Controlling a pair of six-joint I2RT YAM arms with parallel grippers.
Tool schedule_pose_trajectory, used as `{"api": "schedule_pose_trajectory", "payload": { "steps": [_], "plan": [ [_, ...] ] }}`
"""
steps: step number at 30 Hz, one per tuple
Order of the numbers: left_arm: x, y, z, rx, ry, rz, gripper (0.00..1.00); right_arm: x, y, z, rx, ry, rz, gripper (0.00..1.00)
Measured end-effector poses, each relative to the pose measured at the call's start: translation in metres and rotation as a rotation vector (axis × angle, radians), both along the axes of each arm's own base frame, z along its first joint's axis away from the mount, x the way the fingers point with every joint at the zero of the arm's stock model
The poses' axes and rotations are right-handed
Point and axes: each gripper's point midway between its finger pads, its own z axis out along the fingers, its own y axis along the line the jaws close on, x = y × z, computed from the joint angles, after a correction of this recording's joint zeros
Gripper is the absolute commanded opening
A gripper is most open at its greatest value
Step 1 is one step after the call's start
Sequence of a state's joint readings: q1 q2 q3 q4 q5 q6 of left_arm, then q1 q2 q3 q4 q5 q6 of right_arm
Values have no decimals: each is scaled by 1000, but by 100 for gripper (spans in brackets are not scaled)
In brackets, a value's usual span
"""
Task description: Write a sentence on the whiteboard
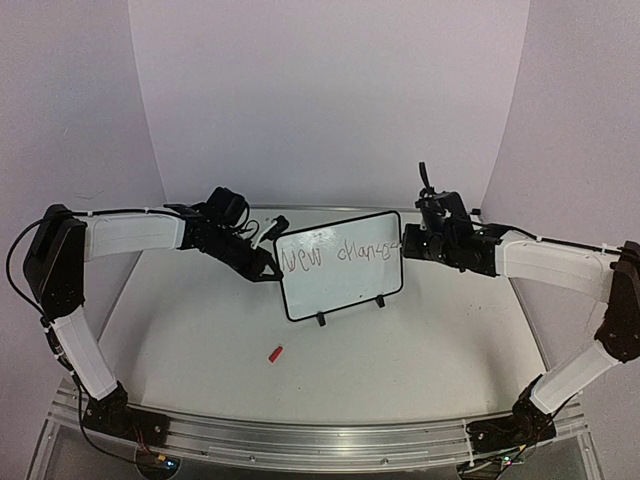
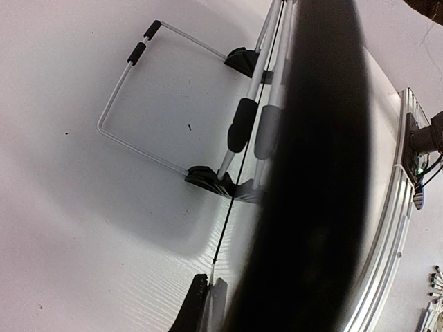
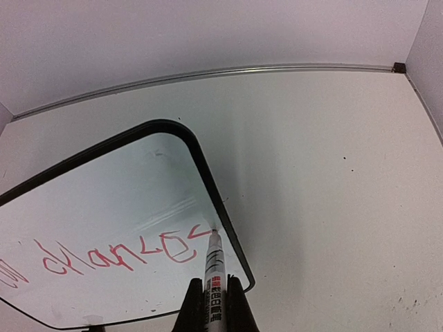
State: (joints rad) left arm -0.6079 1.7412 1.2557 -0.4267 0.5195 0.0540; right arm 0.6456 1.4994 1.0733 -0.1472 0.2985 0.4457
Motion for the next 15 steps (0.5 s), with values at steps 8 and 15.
{"api": "schedule_pose_trajectory", "payload": {
  "steps": [8, 15],
  "plan": [
    [0, 0, 1, -1, 0, 0, 0, 0, 4, -17, -13, 42, 12, 0],
    [0, 0, 1, -1, 0, 0, 0, -6, 15, -23, 21, 63, 78, 0]
  ]
}}
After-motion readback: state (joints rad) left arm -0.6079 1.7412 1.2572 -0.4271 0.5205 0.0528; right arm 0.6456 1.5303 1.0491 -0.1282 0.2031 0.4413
